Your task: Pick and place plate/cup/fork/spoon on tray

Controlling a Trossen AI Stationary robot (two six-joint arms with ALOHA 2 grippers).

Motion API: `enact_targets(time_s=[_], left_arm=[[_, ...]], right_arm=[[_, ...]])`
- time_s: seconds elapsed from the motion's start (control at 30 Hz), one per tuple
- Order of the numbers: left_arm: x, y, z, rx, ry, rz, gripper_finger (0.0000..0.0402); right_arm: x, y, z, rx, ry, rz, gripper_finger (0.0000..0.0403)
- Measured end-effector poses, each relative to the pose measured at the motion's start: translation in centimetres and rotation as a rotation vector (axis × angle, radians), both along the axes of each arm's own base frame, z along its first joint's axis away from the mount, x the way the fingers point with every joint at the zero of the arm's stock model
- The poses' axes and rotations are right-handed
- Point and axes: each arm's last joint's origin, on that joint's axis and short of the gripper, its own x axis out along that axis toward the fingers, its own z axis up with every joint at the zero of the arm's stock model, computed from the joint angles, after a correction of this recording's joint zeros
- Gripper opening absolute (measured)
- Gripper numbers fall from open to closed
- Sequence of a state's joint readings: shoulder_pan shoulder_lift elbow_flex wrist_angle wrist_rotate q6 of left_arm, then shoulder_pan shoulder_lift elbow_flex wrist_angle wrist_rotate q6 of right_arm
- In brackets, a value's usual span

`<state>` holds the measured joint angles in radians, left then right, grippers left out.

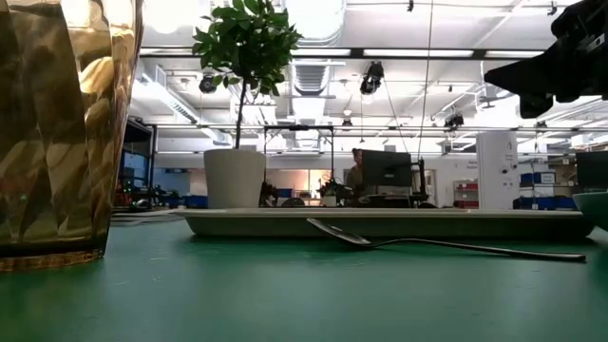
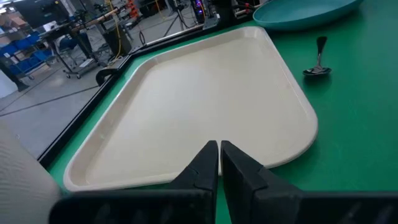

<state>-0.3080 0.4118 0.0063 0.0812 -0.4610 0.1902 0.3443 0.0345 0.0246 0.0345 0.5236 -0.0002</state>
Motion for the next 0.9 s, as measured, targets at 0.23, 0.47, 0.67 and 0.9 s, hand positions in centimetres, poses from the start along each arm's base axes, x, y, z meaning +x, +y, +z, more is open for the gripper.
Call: enact_targets(time_s=[0.23,0.47,0.67,0.9], left_arm=[[0.00,0.00,0.00,0.000,0.000,0.000,0.0000],[0.00,0.00,0.00,0.000,0.000,0.000,0.0000],[0.00,0.01,-0.01,0.003,0.001,0.003,0.0000],[0.00,0.15,0.10,0.169,0.018,0.003,0.0000]], right_arm=[[0.00,-0.01,0.00,0.000,-0.001,-0.001,0.0009],[0.00,0.00,-0.01,0.000,0.000,0.000,0.0009],[0.00,0.00,0.00,0.005,-0.001,0.000,0.0009],[0.01,0.02,0.08,0.398,-0.082,0.016,0.0009]])
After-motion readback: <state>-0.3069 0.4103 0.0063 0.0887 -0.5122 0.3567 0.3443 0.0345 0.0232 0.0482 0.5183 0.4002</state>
